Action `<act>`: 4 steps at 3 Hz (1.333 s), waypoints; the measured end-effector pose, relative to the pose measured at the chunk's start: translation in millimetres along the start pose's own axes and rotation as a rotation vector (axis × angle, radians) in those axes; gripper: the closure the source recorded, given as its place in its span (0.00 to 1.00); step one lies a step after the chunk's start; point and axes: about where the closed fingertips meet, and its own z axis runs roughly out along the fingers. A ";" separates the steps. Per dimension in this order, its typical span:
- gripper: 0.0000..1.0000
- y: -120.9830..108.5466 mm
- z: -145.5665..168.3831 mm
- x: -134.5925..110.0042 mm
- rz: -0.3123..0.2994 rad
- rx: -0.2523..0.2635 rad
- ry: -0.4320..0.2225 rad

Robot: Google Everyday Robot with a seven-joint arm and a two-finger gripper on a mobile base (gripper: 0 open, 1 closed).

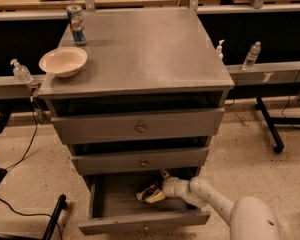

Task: Pick orange can from bottom drawer and place on counter

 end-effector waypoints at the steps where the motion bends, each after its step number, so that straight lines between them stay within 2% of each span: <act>1: 0.00 1.4 22.8 10.7 0.008 -0.024 0.027; 2: 0.18 3.5 37.9 24.0 0.006 -0.046 0.065; 3: 0.41 5.0 40.5 39.8 0.006 -0.069 0.114; 4: 0.64 6.7 33.5 52.9 0.008 -0.095 0.129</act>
Offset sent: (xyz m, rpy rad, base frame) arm 0.0161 0.0220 -0.0604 -0.0983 0.0776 0.0441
